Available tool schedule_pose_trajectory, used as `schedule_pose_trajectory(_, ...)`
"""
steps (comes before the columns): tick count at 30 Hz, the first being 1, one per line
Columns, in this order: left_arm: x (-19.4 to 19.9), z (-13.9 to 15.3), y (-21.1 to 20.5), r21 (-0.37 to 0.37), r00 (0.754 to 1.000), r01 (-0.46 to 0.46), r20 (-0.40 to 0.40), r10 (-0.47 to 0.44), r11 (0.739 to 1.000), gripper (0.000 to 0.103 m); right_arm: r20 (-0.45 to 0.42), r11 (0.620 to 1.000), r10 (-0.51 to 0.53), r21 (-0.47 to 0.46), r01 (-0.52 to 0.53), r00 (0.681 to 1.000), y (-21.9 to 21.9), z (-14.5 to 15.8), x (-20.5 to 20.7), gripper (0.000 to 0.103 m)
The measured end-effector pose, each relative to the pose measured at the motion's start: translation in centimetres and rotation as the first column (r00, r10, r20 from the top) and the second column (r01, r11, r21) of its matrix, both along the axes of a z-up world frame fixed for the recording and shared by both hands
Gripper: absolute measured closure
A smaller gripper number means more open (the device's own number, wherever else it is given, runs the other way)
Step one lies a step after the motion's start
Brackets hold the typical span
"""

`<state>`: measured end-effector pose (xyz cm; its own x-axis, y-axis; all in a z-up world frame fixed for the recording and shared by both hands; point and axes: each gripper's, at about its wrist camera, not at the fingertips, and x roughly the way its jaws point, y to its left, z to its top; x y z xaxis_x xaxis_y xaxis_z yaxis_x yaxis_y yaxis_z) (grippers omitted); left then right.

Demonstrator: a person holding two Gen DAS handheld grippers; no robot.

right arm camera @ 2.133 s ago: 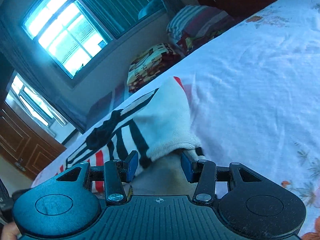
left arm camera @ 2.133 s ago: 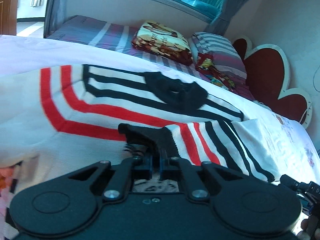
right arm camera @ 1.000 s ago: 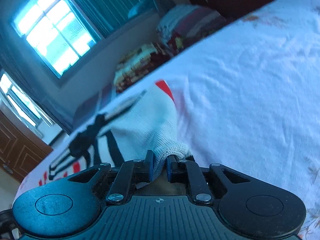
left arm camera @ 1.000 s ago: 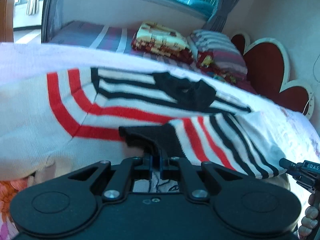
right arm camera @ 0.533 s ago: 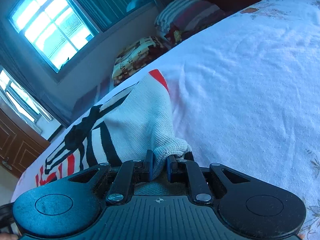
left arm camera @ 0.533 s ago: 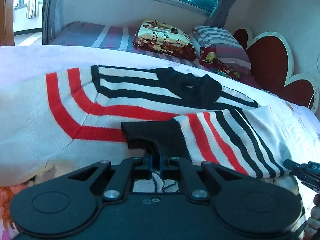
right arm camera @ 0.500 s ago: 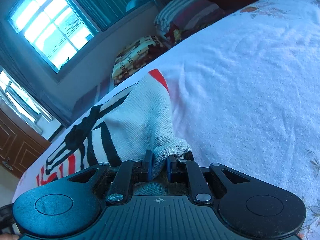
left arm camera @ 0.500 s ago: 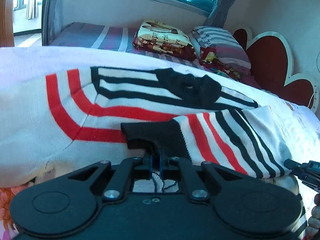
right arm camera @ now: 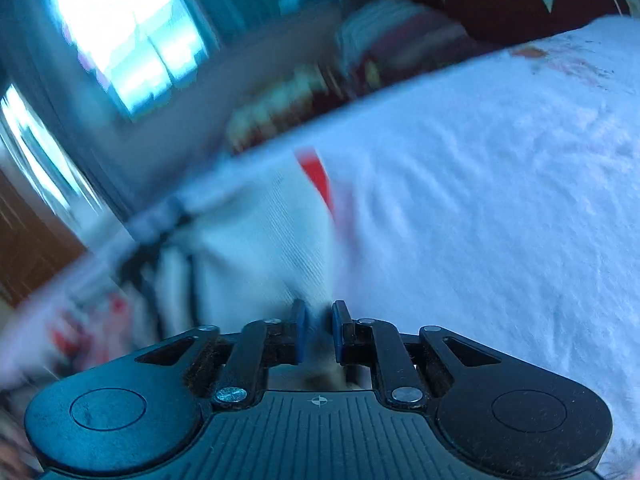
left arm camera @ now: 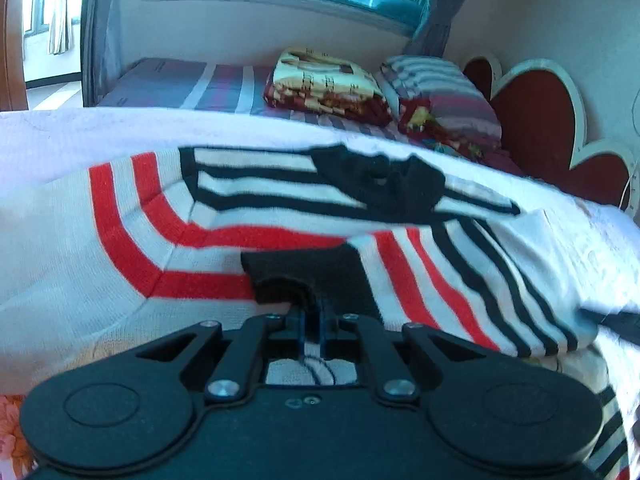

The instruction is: Fold small clothes

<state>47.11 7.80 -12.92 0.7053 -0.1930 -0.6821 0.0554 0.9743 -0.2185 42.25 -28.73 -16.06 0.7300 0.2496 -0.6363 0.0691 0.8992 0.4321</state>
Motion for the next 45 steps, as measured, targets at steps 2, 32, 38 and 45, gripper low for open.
schedule_pose_trajectory(2, 0.2, 0.2, 0.0, 0.001, 1.000, -0.004, 0.003, 0.004, 1.000, 0.097, 0.021, 1.000, 0.003, 0.027, -0.004, 1.000, -0.7, 0.7, 0.2, 0.090)
schedule_pose_trajectory(32, -1.0, -0.7, -0.8, 0.013, 0.977, -0.203, 0.066, 0.201, 0.979, 0.097, 0.099, 0.996, 0.094, -0.010, -0.094, 0.991, -2.6, -1.9, 9.9, 0.093)
schedule_pose_trajectory(38, -1.1, -0.1, -0.7, 0.036, 0.974, -0.222, 0.058, 0.220, 0.974, 0.046, 0.112, 0.994, 0.106, -0.043, -0.101, 0.988, -3.2, -0.3, 9.1, 0.076)
schedule_pose_trajectory(45, -0.6, -0.5, -1.0, -0.006, 0.984, -0.178, 0.029, 0.178, 0.984, 0.071, 0.136, 0.978, 0.209, -0.034, -0.207, 0.968, -2.1, 1.2, 3.4, 0.076)
